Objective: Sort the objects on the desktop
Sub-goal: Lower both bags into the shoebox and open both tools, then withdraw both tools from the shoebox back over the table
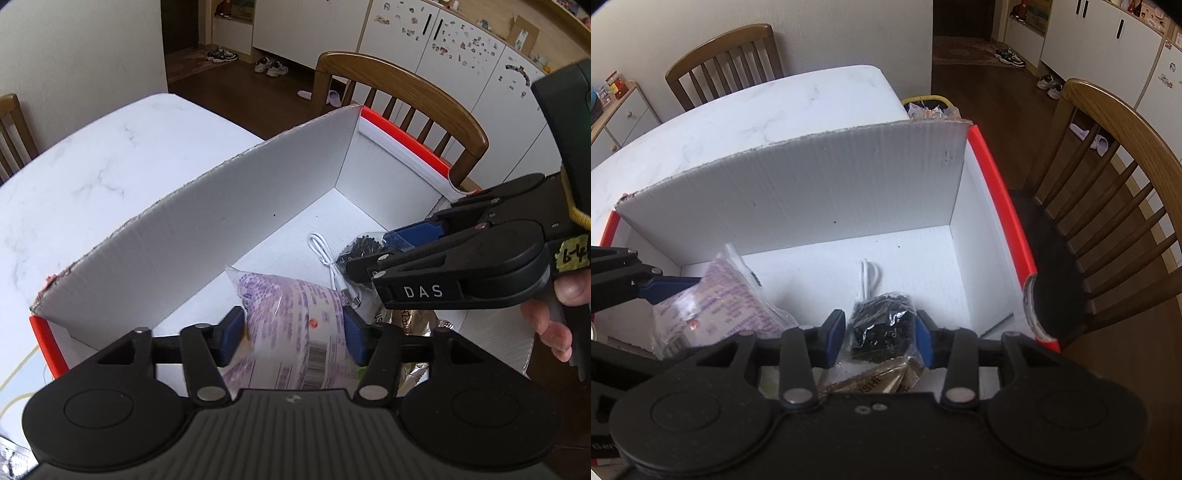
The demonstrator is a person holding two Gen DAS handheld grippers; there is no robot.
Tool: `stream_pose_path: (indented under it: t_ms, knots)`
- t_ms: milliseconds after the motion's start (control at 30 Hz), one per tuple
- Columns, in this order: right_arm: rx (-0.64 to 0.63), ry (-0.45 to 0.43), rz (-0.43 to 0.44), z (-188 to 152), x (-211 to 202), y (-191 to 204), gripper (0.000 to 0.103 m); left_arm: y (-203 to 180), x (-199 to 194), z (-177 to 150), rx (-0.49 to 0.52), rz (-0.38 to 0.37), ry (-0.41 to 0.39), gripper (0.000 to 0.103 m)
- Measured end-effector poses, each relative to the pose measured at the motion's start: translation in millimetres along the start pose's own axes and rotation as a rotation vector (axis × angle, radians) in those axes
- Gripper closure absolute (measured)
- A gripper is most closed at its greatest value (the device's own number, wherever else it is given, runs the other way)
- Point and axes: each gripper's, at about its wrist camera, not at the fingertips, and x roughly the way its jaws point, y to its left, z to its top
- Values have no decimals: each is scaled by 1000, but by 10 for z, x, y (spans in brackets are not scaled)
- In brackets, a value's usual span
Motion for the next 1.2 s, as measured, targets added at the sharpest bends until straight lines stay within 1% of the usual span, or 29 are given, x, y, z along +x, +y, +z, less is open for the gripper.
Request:
stream_pose_path:
  t_ms: [33, 67, 100, 367, 733, 933, 1200]
  knots:
    - [1, -3, 3, 4, -12, 4, 61, -8, -15, -1, 4, 6, -7, 33]
    - [3, -6, 8, 8, -23, 2, 59, -13, -36, -3, 7, 9, -16, 30]
    - [5, -9, 10, 10, -32, 6, 59, -11, -52, 4, 7, 8, -22, 29]
    - [9, -49, 12, 4, -200, 25, 50, 1, -166, 7, -10, 3, -52, 29]
    - [24, -98, 31, -49, -514, 71, 49, -22, -472, -58, -13, -29, -108, 29]
    - [21, -125, 46, -102, -705, 191, 49, -44, -643, -114, -4, -42, -134, 29]
    - [40, -167, 43, -181, -954, 348, 49, -39, -936, -226, 12, -61, -180, 29]
